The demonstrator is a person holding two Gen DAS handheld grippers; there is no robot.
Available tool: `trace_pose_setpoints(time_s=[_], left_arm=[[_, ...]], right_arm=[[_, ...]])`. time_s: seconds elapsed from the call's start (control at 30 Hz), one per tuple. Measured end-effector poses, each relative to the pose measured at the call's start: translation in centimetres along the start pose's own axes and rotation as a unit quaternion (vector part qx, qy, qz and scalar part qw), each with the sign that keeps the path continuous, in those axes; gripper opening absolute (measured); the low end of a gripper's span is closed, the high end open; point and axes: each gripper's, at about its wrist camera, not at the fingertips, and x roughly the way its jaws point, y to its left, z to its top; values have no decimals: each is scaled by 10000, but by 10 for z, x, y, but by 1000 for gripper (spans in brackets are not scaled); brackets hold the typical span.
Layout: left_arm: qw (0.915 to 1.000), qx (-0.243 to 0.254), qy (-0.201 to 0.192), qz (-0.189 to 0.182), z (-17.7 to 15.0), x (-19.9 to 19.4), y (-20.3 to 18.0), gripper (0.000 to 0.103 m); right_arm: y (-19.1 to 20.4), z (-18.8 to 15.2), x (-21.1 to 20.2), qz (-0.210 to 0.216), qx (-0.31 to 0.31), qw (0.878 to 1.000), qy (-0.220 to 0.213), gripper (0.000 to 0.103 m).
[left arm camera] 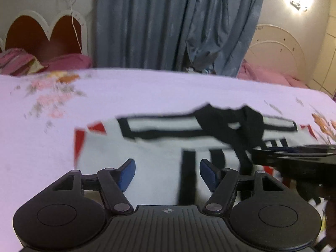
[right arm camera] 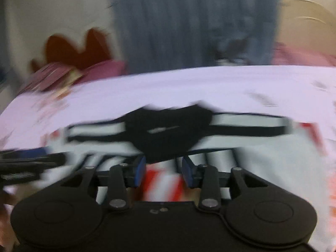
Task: Fold small clothes
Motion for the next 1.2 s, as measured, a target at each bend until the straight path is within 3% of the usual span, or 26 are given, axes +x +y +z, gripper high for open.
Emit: trace_pose_setpoints(time_s=[0.1,0.2,0.23,0.37,0.53,0.63,0.73,0.83,0.93,1.1,1.2], left_arm=[[9997,174,28,181,-15,-4,8,67],[9966,453,29,684,-30,-18,31,67],[9962,486,40,723,-36,-20,38,77],[9969,216,-182,729,-37,-45,48,78],[9975,-109,-637,301,-47,-86,19,78],[9986,59,-490,162,-58,-82,-2,77],[9991,169,-25,399,-71,-64,-4,76],[9987,349,-83,371,-82,-68,4,73],[9962,735,-64,465,-85,-66,-2,73],[9986,434,-10,314,-77,-67,2,73],[9953,841,-31,473,-80,-72,-7,73]], right_arm=[[9,-7,10,-191,-403,9987,234,32],[-21,-10,3,-966,-266,9947,236,34],[-35,-11,0,-1068,-151,9938,270,35],[-45,-16,-23,-1011,-21,9949,56,35],[-17,-35,-57,-388,-22,9991,-168,35],[10,-47,-53,-143,-340,9993,-8,33],[14,-57,-46,-262,-522,9982,158,33],[-12,-68,-52,-785,-268,9965,62,29],[-32,-68,-54,-634,-16,9980,65,26],[-29,-64,-59,-689,-44,9976,34,33],[-40,-67,-55,-909,204,9956,22,26]])
